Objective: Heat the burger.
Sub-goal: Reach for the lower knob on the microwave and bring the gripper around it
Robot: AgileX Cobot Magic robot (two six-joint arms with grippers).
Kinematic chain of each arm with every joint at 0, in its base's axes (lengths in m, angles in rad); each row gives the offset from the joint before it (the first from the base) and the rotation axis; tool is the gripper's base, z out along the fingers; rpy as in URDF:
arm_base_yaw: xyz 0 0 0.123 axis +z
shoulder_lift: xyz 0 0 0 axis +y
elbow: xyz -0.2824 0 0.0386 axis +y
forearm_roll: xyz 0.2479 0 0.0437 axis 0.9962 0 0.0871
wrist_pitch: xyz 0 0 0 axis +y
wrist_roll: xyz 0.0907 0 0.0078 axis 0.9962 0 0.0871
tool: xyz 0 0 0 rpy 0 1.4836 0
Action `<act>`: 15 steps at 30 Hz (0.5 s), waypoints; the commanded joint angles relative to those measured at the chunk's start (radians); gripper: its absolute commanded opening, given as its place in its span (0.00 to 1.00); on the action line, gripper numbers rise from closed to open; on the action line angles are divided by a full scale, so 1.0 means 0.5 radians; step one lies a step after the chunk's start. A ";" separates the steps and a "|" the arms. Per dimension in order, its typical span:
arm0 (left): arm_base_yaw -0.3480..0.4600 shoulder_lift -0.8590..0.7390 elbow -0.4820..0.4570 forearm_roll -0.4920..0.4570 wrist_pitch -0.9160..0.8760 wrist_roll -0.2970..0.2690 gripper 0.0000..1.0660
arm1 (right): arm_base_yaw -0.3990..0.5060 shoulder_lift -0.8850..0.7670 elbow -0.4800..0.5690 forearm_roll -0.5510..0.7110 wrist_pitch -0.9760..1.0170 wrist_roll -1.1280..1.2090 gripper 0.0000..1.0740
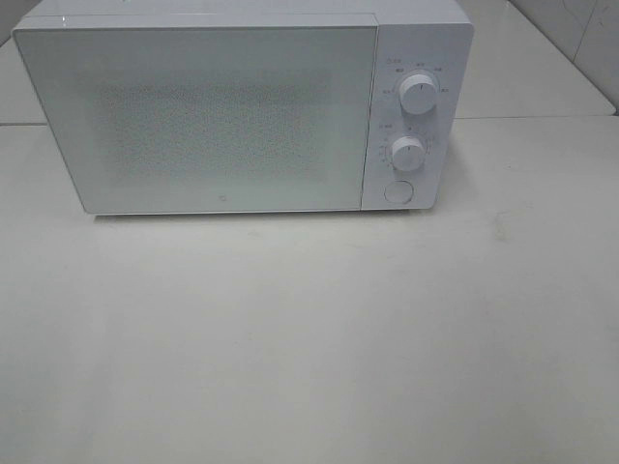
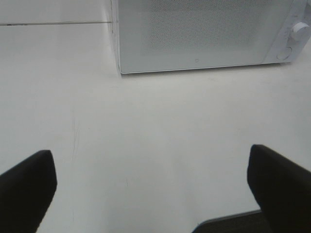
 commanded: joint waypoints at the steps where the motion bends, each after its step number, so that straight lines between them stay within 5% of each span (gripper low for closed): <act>1: 0.004 -0.032 0.006 -0.018 -0.020 -0.012 0.94 | -0.010 0.106 0.032 0.002 -0.238 0.012 0.71; 15: 0.004 -0.032 0.006 -0.018 -0.020 -0.012 0.94 | -0.010 0.640 0.040 0.002 -0.702 0.038 0.71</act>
